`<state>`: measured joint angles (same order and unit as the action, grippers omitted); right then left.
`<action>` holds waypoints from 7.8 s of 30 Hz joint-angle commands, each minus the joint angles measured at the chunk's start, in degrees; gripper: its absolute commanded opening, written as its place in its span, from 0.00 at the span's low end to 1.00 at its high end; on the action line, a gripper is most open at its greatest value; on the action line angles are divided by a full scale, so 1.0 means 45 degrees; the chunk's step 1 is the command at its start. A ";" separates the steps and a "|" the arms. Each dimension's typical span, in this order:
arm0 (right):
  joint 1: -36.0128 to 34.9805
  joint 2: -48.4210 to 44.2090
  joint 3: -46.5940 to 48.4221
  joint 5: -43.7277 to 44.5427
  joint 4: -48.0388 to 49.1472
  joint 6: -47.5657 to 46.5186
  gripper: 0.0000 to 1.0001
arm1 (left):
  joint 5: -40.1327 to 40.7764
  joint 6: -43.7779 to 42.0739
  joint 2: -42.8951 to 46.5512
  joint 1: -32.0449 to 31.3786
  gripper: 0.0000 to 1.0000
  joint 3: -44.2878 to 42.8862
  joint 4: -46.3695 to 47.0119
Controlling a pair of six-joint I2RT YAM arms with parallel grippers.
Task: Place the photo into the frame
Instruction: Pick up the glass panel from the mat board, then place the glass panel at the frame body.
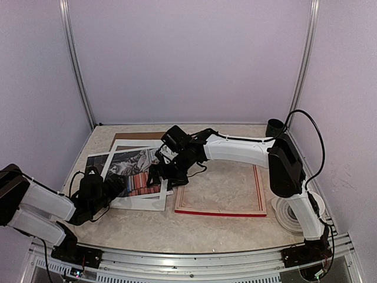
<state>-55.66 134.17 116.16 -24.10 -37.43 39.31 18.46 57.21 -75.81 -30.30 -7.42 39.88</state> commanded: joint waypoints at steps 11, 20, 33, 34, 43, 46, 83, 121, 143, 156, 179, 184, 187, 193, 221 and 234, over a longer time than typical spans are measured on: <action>-0.0424 0.0938 0.0072 0.0084 -0.1320 -0.0719 0.99 | 0.0259 -0.0269 -0.0002 -0.0238 0.99 -0.0243 -0.0714; -0.0405 0.1428 0.0959 -0.0506 -0.1299 -0.0774 0.99 | 0.0078 -0.0228 -0.0338 -0.0238 0.99 -0.0271 -0.0583; -0.0185 0.0469 -0.0611 -0.2137 0.0576 0.0040 0.99 | 0.0048 -0.0175 -0.0450 -0.0389 0.99 -0.0246 -0.0602; -0.0155 0.0357 -0.0741 -0.2188 0.0744 0.0120 0.99 | 0.0050 -0.0160 -0.0494 -0.0421 0.99 -0.0246 -0.0576; 0.0122 -0.0230 -0.1897 -0.3370 0.2728 0.1082 0.99 | 0.0022 -0.0034 -0.0881 -0.0646 0.99 -0.0246 -0.0366; 0.0137 -0.0287 -0.1813 -0.3272 0.2444 0.0954 0.99 | 0.0038 -0.0037 -0.0888 -0.0715 0.99 -0.0231 -0.0366; 0.0415 -0.1112 -0.1847 -0.4422 0.2439 0.0944 0.99 | 0.0001 0.0169 -0.1539 -0.0980 0.99 -0.0477 -0.0131; 0.0928 -0.0207 -0.4680 -0.6415 0.8886 0.2943 0.98 | -0.0273 0.0567 -0.2071 -0.1497 0.99 -0.0714 0.0282; 0.1011 0.1474 -0.3791 -0.6654 1.0242 0.4351 0.63 | -0.0313 0.0609 -0.1873 -0.1684 0.99 -0.0656 0.0296; 0.1166 0.0950 -0.4727 -0.6883 1.1282 0.4846 0.19 | -0.0055 0.0340 -0.0874 -0.1759 0.99 -0.0675 -0.0275; 0.1767 -0.2153 -0.7453 -0.6237 1.2198 0.4208 0.00 | 0.1450 -0.0802 0.4493 -0.1969 0.99 -0.0907 -0.3466; 0.1979 -0.3266 -0.8816 -0.6307 1.3230 0.4480 0.00 | 0.1593 -0.0774 0.4652 -0.2034 0.99 -0.0873 -0.3686; 0.2148 -0.4004 -0.9868 -0.6372 1.4251 0.4891 0.00 | 0.1638 -0.0744 0.4584 -0.2091 0.99 -0.0851 -0.3648; 0.2594 -0.5700 -1.1857 -0.6274 1.4666 0.4889 0.00 | 0.1736 -0.0903 0.4493 -0.2143 0.99 -0.1009 -0.3632; 0.7670 -1.1913 -1.7468 -0.6556 0.7654 -0.0765 0.00 | 0.1319 -0.1334 0.2566 -0.2226 0.99 -0.1836 -0.2654; 0.8658 -1.2100 -1.7477 -0.6628 0.6448 -0.2189 0.00 | 0.1235 -0.1329 0.2095 -0.2323 0.99 -0.2091 -0.2642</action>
<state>-17.28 81.19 37.43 -53.49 -6.81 32.29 24.40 52.18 -65.49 -40.12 -14.98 26.57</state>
